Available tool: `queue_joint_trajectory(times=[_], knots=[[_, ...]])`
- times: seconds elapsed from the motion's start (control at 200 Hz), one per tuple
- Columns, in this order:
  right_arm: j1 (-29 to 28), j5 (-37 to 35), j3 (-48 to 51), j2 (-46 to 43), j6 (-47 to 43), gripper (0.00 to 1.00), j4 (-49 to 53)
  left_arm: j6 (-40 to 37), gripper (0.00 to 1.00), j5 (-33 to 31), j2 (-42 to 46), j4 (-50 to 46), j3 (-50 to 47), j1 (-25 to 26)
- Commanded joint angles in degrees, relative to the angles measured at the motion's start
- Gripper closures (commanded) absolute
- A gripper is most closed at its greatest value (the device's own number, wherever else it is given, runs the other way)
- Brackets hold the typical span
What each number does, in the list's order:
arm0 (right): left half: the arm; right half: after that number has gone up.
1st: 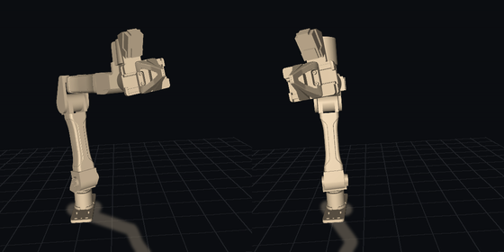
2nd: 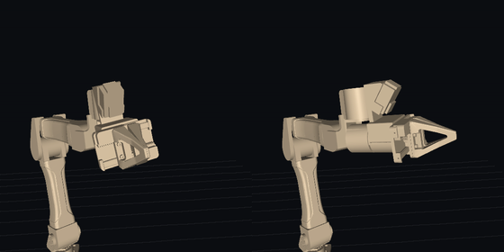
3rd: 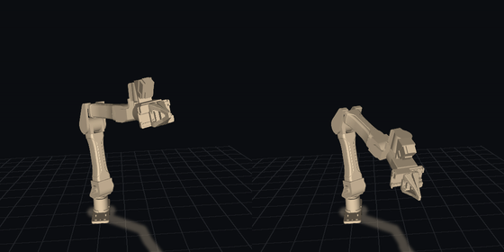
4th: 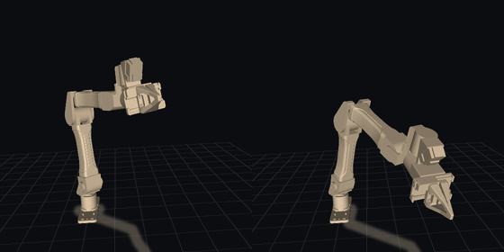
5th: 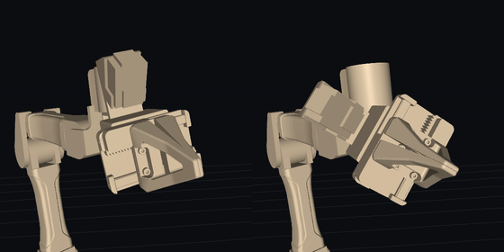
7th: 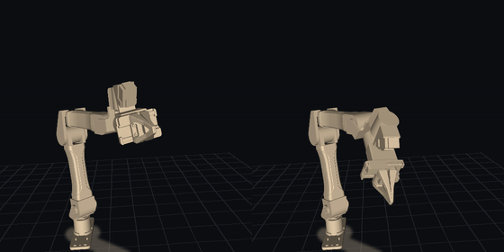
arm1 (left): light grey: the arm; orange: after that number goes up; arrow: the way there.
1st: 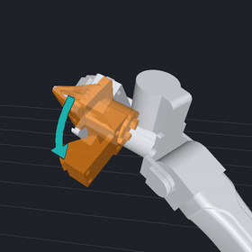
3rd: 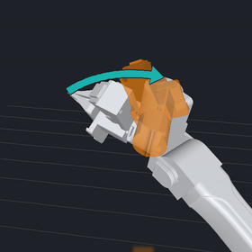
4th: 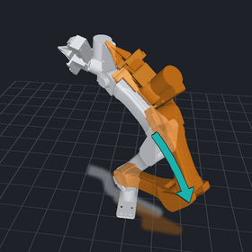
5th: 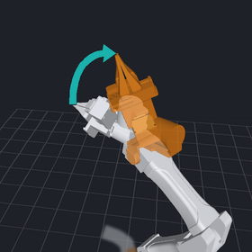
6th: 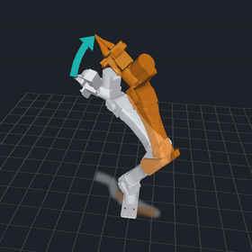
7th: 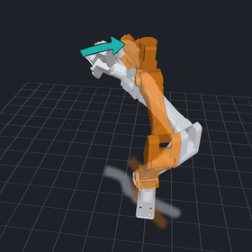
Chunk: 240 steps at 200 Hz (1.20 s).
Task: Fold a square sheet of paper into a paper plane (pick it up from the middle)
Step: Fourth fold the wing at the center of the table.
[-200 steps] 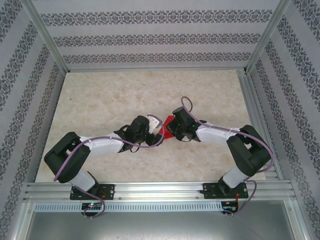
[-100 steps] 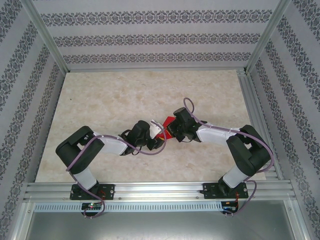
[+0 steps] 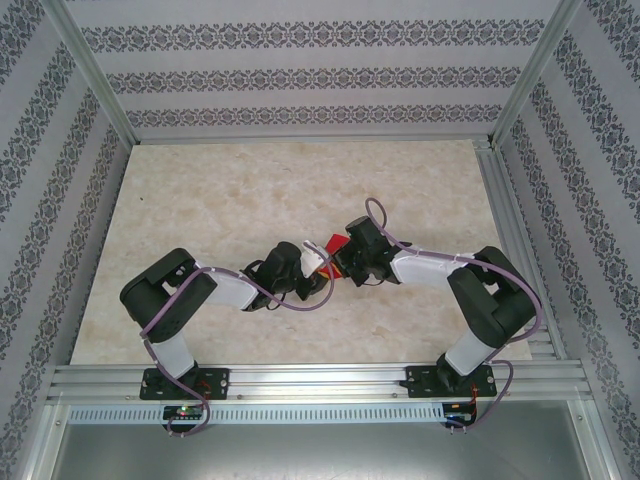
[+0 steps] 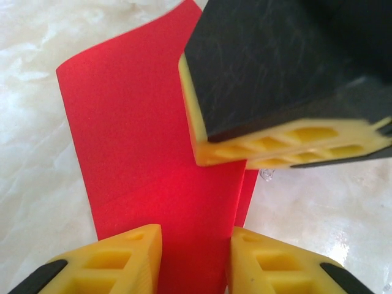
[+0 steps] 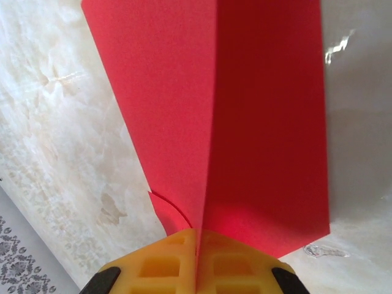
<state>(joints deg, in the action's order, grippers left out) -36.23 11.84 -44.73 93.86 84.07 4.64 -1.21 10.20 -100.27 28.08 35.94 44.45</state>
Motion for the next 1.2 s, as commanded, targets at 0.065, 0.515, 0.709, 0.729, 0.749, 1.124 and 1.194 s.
queue_joint_trajectory(times=[0.065,0.515,0.709,0.729,0.749,1.124,1.194], knots=[[1.04,1.8,-0.67,0.46,0.75,0.94,-1.54,1.13,0.77,-0.7,-0.77,4.14,0.46,0.95],[6.32,2.57,2.61,-10.7,-22.27,0.44,-1.25,11.09,0.89,0.05,-0.48,2.59,0.47,0.73],[6.7,5.88,5.22,-10.14,-29.25,0.46,-4.48,22.45,0.9,0.22,0.25,3.0,-0.06,0.31],[6.61,6.38,5.43,-9.83,-29.27,0.47,-5.0,23.27,0.9,0.35,0.3,3.13,-0.08,0.29],[6.61,6.6,5.53,-9.6,-29.19,0.48,-5.3,24.19,0.9,0.27,0.32,3.25,-0.12,0.29],[6.13,10.06,3.29,-1.76,-27.48,0.58,-8.28,35.42,0.91,1.66,1.64,3.55,-0.54,-1.33],[5.91,10.62,2.61,-0.85,-27.63,0.58,-8.64,36.68,0.91,1.58,1.51,3.78,-0.81,-1.55]])
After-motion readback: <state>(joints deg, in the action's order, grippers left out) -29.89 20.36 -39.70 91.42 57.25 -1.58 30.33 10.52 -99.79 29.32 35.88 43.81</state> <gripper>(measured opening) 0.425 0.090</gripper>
